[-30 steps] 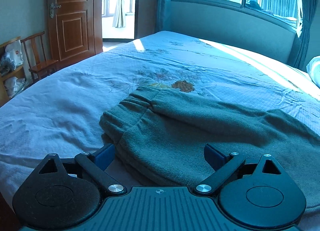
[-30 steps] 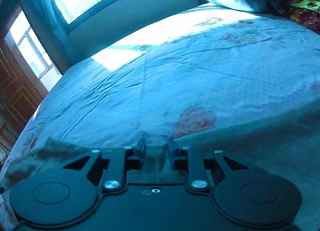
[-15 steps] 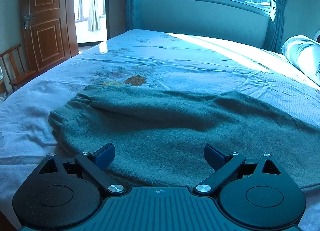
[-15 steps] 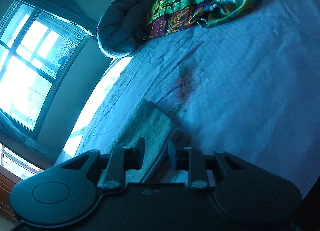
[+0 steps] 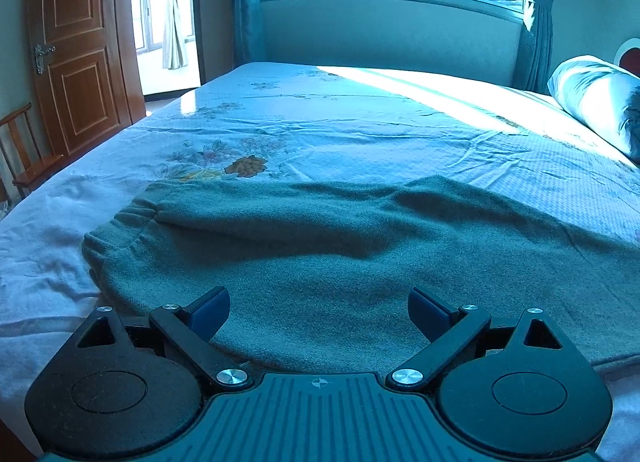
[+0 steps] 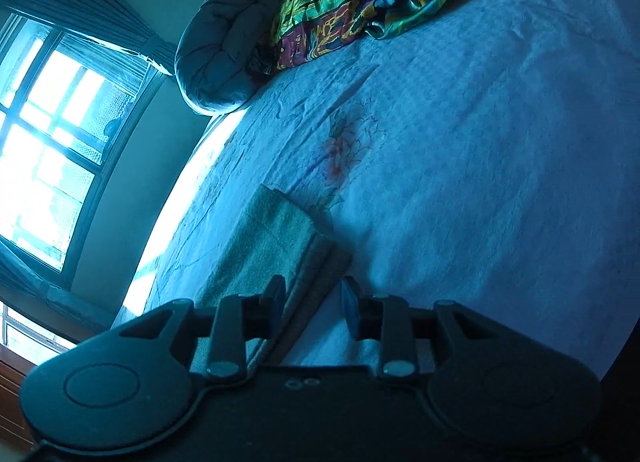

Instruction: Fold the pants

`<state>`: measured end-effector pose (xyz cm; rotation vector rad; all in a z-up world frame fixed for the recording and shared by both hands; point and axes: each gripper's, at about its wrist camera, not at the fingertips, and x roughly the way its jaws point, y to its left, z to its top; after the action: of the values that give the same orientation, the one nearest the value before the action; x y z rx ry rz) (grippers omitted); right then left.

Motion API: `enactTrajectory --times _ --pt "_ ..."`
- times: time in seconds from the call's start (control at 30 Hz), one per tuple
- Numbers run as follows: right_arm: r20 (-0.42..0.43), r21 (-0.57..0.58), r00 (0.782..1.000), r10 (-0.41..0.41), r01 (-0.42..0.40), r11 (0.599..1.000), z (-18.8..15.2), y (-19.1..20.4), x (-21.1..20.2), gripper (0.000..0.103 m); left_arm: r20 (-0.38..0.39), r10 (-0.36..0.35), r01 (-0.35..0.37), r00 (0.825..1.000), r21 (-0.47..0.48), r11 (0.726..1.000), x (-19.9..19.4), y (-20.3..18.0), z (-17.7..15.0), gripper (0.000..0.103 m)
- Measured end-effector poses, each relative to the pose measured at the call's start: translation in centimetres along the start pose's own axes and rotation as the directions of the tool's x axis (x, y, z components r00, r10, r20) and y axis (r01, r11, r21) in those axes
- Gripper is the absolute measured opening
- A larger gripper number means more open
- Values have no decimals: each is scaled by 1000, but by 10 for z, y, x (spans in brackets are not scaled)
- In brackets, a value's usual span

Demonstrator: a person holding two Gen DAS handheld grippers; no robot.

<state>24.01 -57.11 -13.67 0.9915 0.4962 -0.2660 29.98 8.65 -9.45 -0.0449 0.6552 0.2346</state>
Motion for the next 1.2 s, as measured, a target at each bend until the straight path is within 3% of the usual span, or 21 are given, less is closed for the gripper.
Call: enactTrajectory --times 0.23,0.43,0.67,0.73,0.83,0.93,1.03,1.2 --pt "0 69 999 33 -33 997 6 -8 21 23 -58 21 -20 998 31 999 9 -14 -8 95" --pt "15 40 999 32 -33 999 5 -4 29 19 -85 53 -48 995 56 997 13 -22 -13 95" --pt "21 56 999 48 -49 997 4 -11 28 14 -81 46 -42 996 51 998 14 -23 -14 95" --pt "19 63 998 56 -57 996 4 -12 28 16 -66 6 -5 998 24 1000 7 -33 -12 95" --pt "23 59 998 57 -59 997 3 -10 26 20 -66 -100 105 993 75 992 -2 -81 -14 95" --pt "29 68 998 61 -63 996 2 -10 22 22 -120 -217 229 969 100 968 -4 -142 -20 95" --pt "18 85 997 77 -78 993 4 -14 21 22 -165 -274 298 947 142 944 -6 -201 -28 95" --pt "9 92 996 87 -88 992 4 -16 22 23 -192 -300 340 934 226 913 -16 -277 -36 96"
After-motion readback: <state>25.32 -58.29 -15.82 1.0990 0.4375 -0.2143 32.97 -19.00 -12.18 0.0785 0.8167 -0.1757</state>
